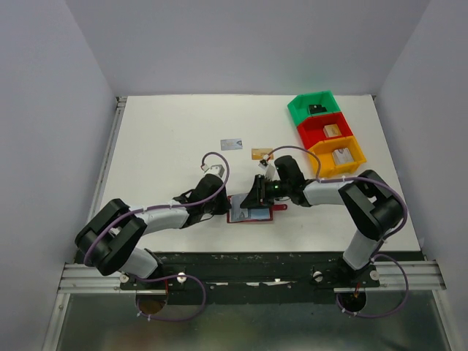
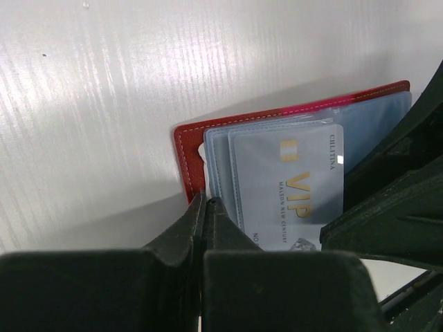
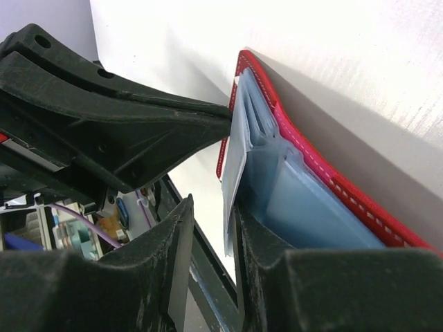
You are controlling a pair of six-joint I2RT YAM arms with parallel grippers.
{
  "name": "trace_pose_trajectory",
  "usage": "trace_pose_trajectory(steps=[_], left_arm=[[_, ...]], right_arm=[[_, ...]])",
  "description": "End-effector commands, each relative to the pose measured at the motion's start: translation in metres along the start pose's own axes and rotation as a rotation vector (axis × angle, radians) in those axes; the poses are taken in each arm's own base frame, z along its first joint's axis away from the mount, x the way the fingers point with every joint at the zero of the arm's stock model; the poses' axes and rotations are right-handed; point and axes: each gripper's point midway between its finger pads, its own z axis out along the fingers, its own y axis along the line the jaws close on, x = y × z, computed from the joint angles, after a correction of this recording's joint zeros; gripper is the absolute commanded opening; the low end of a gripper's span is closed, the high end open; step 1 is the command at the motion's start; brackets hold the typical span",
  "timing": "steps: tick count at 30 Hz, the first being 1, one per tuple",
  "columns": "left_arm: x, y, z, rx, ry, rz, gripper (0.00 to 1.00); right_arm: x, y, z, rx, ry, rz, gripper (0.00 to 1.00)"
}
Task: Take the credit cards out of the card holder
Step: Remove the credit card from the card holder.
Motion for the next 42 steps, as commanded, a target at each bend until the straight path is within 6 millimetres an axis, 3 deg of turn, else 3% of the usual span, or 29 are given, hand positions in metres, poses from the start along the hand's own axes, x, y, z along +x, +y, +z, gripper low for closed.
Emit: trace_pose_trajectory(steps=[1, 13, 26, 34, 42], left_arm=[[0.022, 0.004, 0.006, 0.014, 0.087, 0.044, 0.0], [0.02, -0.014, 0.003, 0.125, 0.059, 0.057, 0.0], [0.019, -0.026, 0.002, 0.168, 0.056, 0.094, 0.0], [0.021, -0.019, 0.003, 0.13, 0.057, 0.082, 0.0], [0.025, -0.002, 0.005, 0.037, 0.072, 0.052, 0.0]], right_arm=[[-0.003, 0.007, 0.003, -0.05, 0.008, -0.003, 0.37], [-0.005, 0.001, 0.012, -0.043, 0.022, 0.029, 0.45], [-0.004, 0.004, 0.022, -0.075, 0.051, 0.044, 0.47], [0.0, 0.012, 0.017, -0.111, 0.058, 0.015, 0.46], [0.005, 0.007, 0.009, -0.063, 0.052, 0.006, 0.46]])
